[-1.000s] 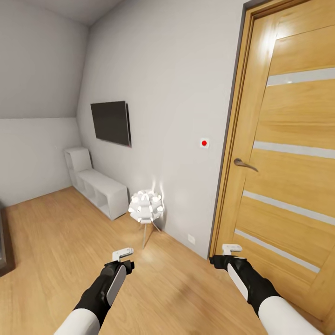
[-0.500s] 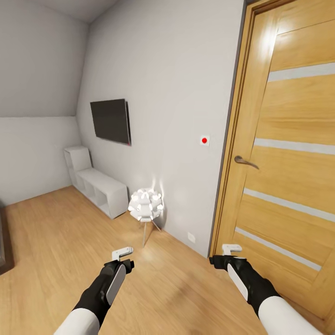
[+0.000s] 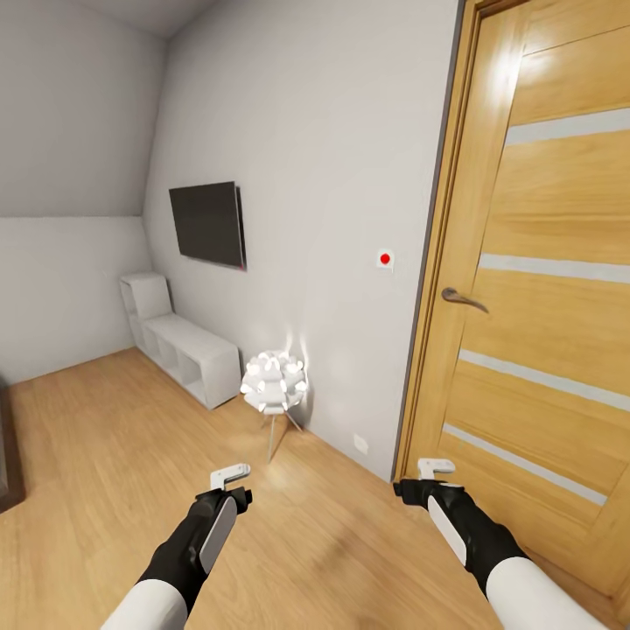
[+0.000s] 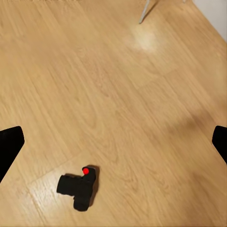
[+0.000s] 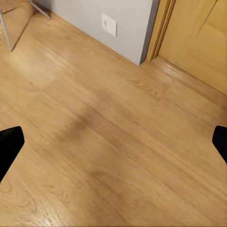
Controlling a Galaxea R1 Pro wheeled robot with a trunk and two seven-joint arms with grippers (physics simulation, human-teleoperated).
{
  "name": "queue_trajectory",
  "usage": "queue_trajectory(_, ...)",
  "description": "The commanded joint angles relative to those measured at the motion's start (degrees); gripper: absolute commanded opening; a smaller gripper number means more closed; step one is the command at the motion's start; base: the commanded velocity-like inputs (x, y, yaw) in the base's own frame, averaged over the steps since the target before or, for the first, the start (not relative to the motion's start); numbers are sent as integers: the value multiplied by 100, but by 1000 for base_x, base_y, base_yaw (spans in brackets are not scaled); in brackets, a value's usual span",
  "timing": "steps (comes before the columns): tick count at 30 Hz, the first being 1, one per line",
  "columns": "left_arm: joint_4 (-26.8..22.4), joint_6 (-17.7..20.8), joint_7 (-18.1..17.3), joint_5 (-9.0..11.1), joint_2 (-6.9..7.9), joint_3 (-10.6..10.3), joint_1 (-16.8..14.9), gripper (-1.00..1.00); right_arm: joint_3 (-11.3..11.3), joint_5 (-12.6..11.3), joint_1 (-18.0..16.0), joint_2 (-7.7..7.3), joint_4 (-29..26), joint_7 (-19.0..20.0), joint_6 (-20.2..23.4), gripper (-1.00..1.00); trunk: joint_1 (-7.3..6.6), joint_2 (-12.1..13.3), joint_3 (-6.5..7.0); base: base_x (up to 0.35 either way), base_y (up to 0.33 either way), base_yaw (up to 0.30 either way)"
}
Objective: Attach the digital camera to the camera tripod in the bedroom.
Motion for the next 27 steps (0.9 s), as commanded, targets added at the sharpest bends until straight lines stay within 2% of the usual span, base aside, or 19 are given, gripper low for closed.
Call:
queue_trajectory(1, -9, 15, 35, 55, -4, 11, -3, 100, 47, -61, -4, -9, -9, -55, -1, 100, 23, -46, -25, 0, 0, 0)
queue_trajectory(8, 72, 7, 27, 79, -1, 45, -3, 100, 50, -61, -3, 15, 254, -55, -449, 100, 177, -327, -151, 0, 0, 0)
queue_trajectory(12, 73, 6, 27, 82, -4, 46, -3, 100, 49, -65, -3, 23, 308, -49, -532, 100, 264, -487, -223, 0, 0, 0)
queue_trajectory(27, 72, 6, 27, 81, -4, 46, -3, 100, 49, -48, -3, 22, 314, -51, -497, 100, 594, -1089, -492, 0, 0, 0)
